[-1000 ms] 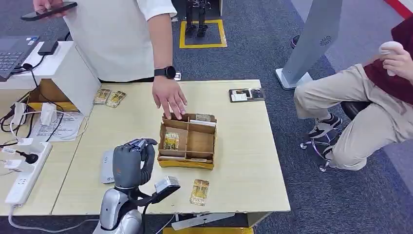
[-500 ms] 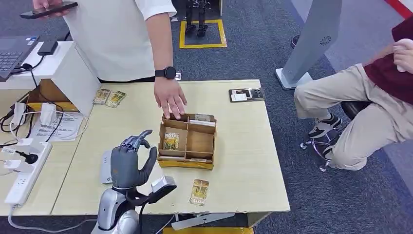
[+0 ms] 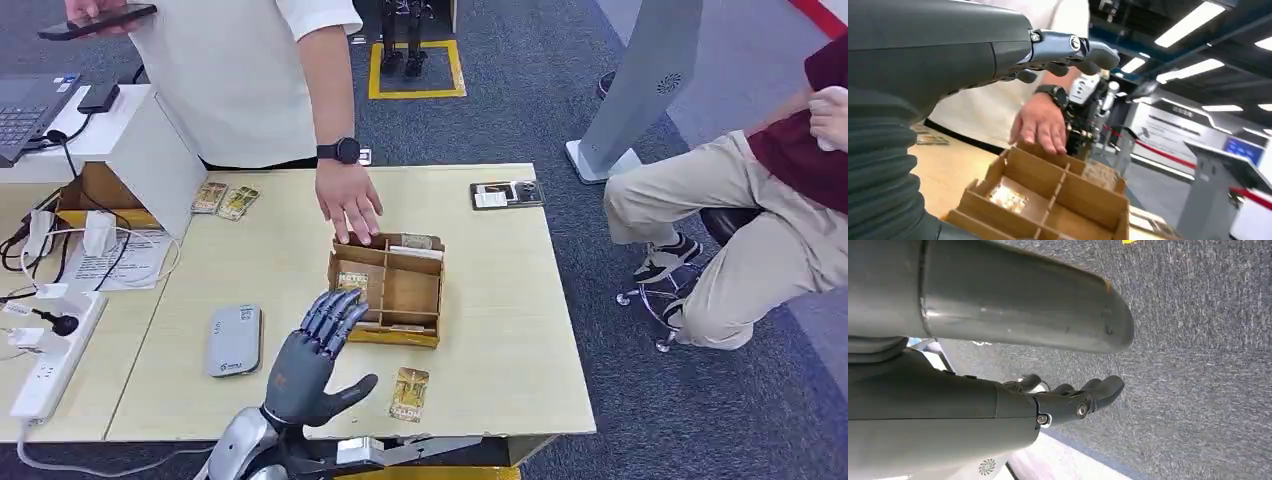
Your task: Pass the card to the sensor for recognition and then transmit it.
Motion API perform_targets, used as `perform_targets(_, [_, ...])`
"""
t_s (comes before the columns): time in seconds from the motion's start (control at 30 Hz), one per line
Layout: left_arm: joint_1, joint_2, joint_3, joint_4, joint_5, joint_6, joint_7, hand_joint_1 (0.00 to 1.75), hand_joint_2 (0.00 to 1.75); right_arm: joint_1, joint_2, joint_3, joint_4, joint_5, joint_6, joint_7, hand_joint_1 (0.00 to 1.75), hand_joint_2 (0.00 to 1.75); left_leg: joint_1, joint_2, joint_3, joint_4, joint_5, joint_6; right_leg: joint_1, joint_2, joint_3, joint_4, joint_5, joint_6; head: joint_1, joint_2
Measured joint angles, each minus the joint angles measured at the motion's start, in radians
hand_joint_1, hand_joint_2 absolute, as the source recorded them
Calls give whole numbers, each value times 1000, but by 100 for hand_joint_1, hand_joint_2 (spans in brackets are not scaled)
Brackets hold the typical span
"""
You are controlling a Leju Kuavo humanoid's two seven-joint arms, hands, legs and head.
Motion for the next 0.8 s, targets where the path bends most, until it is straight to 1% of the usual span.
perform_targets(0.2, [-6,40,-55,-3,1,-28,0,0,175,0,0,0,0,-3,0,-1,0,0,0,0,0,0,0,0,0,0,0,0,0,0,0,0])
perform_targets(0.37, [-9,57,-87,-5,-7,-50,1,0,175,0,-1,0,0,-3,0,0,0,0,0,0,0,0,0,0,0,0,0,0,0,0,0,0])
perform_targets(0.47, [-19,58,-104,-2,-47,-59,33,0,175,0,-2,0,0,-1,2,0,0,0,0,0,0,0,0,0,0,0,0,0,0,0,0,0])
perform_targets(0.67, [-40,58,-120,18,-68,-67,58,0,175,-1,-2,0,0,2,3,0,0,0,0,0,0,0,0,0,0,0,0,0,0,0,0,0])
perform_targets(0.8, [-63,50,-134,48,-81,-95,87,0,175,-1,-2,1,0,9,6,0,0,0,0,0,0,0,0,0,0,0,0,0,0,0,-1,0])
